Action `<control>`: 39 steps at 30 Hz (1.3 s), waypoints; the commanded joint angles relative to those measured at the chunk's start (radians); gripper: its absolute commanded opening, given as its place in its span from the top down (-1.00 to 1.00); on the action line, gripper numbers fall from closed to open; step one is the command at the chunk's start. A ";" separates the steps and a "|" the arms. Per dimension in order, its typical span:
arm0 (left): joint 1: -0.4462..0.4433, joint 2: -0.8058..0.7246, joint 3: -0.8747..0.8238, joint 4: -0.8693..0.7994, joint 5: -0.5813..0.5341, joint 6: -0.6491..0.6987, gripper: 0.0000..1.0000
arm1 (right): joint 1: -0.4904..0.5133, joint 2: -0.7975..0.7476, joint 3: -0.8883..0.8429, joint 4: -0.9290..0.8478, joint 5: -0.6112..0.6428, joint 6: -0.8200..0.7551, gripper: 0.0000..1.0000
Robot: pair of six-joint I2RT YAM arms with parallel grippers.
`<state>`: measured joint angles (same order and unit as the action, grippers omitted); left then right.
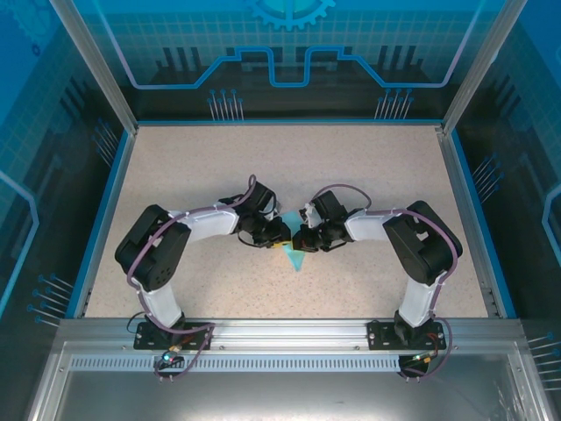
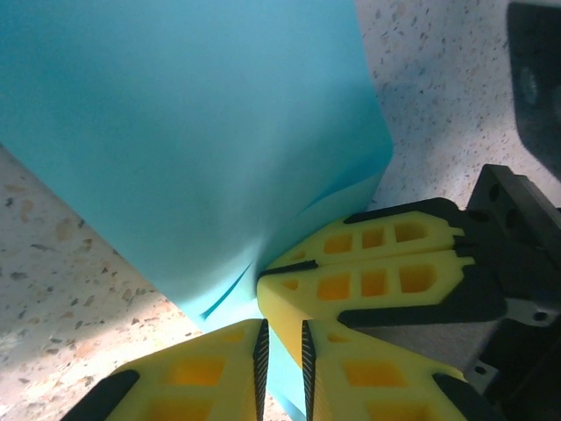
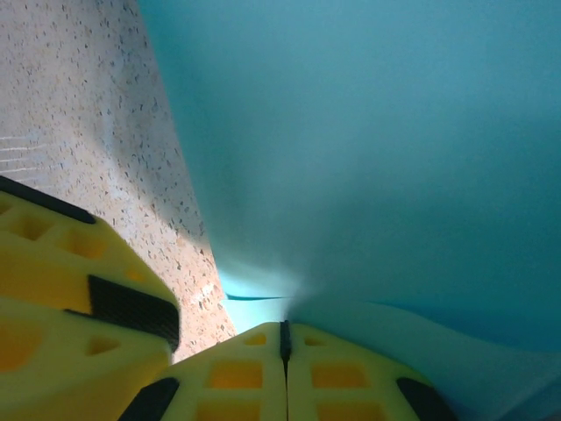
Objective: Fold a paper plane with a square sheet of paper (pick it up from the middle)
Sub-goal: Third fold the triangle at the center of the table.
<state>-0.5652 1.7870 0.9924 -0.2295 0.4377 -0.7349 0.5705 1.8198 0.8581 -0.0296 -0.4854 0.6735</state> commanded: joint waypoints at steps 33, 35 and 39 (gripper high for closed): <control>-0.017 0.185 0.092 -0.229 -0.164 0.158 0.72 | -0.044 -0.095 -0.072 0.001 -0.048 0.031 0.97; -0.016 0.198 0.103 -0.235 -0.166 0.164 0.72 | -0.058 -0.123 -0.083 -0.007 -0.042 0.028 0.97; -0.019 0.210 0.123 -0.253 -0.175 0.179 0.72 | -0.086 -0.152 -0.090 -0.018 -0.039 0.018 0.96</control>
<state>-0.5793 1.9221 1.1252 -0.4217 0.3962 -0.5922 0.5053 1.6939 0.7795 -0.0174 -0.5125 0.6926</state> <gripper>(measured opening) 0.142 0.046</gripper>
